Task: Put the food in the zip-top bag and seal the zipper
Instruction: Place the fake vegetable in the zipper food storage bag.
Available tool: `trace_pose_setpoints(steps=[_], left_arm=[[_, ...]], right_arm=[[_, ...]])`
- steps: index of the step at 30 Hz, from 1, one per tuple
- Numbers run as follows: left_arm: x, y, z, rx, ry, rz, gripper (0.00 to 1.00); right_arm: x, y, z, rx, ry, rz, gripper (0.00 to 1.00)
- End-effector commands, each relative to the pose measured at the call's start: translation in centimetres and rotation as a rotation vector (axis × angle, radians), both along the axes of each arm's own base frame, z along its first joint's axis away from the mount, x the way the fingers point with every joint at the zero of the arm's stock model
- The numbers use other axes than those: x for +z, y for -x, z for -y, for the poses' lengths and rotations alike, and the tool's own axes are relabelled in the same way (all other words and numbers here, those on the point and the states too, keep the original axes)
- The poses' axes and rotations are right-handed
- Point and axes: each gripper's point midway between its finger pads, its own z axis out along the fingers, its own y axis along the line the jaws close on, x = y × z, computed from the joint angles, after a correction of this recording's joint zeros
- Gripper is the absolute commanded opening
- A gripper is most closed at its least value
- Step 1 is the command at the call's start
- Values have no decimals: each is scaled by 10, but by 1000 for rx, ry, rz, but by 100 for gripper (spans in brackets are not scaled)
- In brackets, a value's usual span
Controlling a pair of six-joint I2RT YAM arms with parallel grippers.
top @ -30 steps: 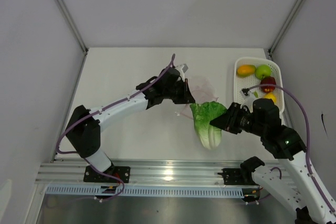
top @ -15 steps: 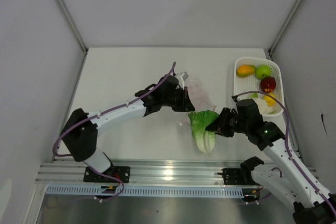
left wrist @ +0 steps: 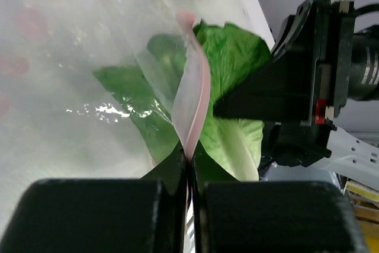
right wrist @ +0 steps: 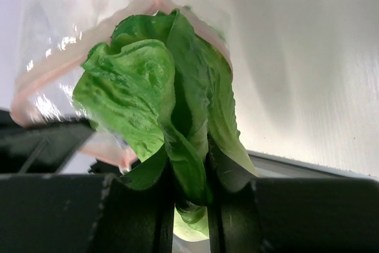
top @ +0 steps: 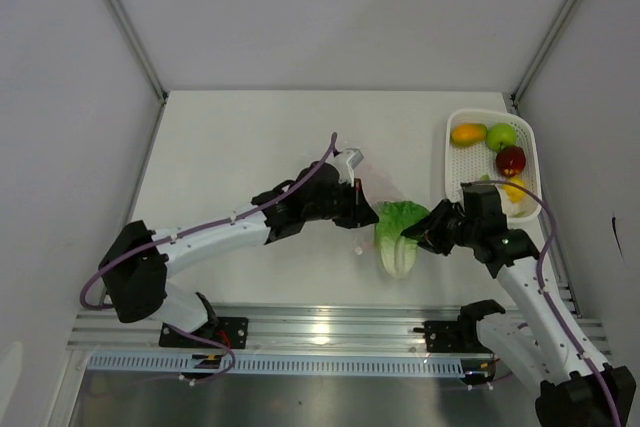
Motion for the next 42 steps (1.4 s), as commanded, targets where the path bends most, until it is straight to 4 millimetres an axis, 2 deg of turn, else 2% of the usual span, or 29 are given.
trace_pose_setpoints(steps=[1,4,8,11,18,24,26,30,32,35,39,42], left_arm=[[14,12,5,-33,36,52,1],[0,11,0,0,-18,30,0],[-6,16,2,2,-21,26,1],[-5,25,13,-40,-3,39,1],[-1,47,36,-116,19,17,1],[12,57,46,-158,57,-9,1],[21,58,52,-178,95,-4,0],[35,62,65,-211,147,-32,1],[35,63,67,-219,146,-47,1],[22,62,65,-221,107,-49,1],[2,63,59,-216,39,-58,0],[-9,61,55,-208,13,-51,1]], right_arm=[[24,-24,7,-101,-68,100,0],[30,-31,19,-193,-108,108,0],[30,-35,21,-236,-171,89,0],[28,-38,19,-256,-208,63,0],[44,-58,32,-396,-220,101,0],[28,-70,48,-532,-205,128,0],[17,-72,53,-560,-175,129,0],[3,-72,49,-558,-165,104,0],[2,-74,51,-574,-196,82,0],[15,-73,51,-574,-243,76,0],[45,-75,58,-591,-315,109,0],[53,-76,68,-622,-291,126,0]])
